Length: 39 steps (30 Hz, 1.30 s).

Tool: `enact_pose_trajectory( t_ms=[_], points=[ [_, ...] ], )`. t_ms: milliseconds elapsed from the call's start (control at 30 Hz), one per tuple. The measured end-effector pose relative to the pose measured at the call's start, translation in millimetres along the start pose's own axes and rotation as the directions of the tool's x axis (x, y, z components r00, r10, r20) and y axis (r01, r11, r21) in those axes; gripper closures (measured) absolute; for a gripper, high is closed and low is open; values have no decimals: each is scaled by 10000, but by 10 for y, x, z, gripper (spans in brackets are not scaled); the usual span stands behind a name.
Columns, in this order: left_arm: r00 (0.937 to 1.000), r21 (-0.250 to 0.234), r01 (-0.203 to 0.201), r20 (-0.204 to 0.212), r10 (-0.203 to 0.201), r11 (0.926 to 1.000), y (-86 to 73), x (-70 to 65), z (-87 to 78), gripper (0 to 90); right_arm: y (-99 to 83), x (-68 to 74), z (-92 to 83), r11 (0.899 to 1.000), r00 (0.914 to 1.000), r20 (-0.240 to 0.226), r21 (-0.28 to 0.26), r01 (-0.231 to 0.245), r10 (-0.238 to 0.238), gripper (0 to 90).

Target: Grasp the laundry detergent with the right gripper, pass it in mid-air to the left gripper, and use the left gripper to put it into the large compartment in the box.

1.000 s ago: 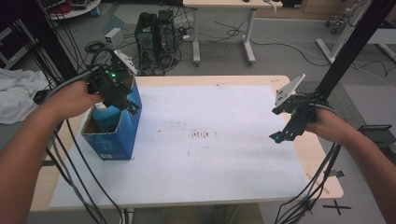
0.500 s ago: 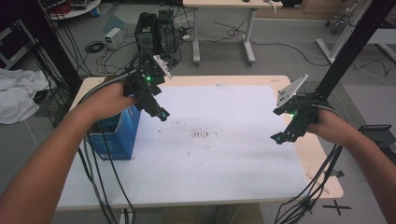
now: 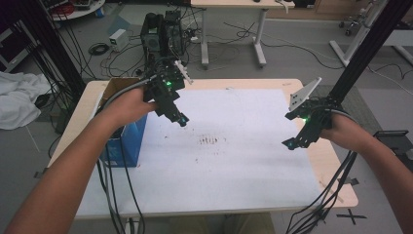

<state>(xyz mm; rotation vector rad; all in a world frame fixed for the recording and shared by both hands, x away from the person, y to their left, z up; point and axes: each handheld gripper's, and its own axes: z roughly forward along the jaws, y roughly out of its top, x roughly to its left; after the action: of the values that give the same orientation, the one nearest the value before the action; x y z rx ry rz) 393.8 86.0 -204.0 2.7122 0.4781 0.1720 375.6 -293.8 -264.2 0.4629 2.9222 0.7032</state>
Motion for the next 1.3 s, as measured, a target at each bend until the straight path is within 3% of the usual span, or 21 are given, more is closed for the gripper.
enact_pose_trajectory(
  t_ms=[233,500,633,900,967,1033,1067,1100,1200,1233,1300],
  points=[
    [10000,-239,98,-8,-98,9997,96,68,126,114,14,-17,13,10000,10000,-44,26,-30,30,7],
    [10000,-31,-63,2,63,10000,194,97,289,114,33,-52,43,9998,9998,-100,114,-149,150,8],
    [10000,-79,47,-28,-47,10000,240,107,332,114,46,-61,59,9999,9998,-173,116,-79,81,8],
    [9999,53,-133,-60,133,9999,283,164,377,114,60,-67,68,9998,9998,-171,141,-108,110,8],
    [10000,-100,56,-34,-57,9999,282,162,403,114,60,-73,75,9999,9998,-198,128,-74,77,7],
    [9999,-25,-138,-23,138,9999,283,181,417,114,61,-76,81,9999,9997,-236,133,-7,10,8],
    [10000,-2,5,31,-5,10000,287,175,424,114,59,-70,77,9997,9997,-197,201,-120,124,7],
    [9999,122,-136,80,135,9998,289,192,422,114,58,-77,78,9997,9997,-224,208,-91,96,8],
    [9998,64,-160,90,160,9999,288,199,437,114,55,-86,85,9997,9996,-265,205,-98,104,8],
    [10000,-110,-3,62,4,9999,285,184,448,114,57,-91,92,9998,9995,-299,167,-53,58,7],
    [9999,-4,-58,134,58,10000,284,183,442,114,61,-94,93,9997,9997,-255,238,-45,52,7]
  ],
)
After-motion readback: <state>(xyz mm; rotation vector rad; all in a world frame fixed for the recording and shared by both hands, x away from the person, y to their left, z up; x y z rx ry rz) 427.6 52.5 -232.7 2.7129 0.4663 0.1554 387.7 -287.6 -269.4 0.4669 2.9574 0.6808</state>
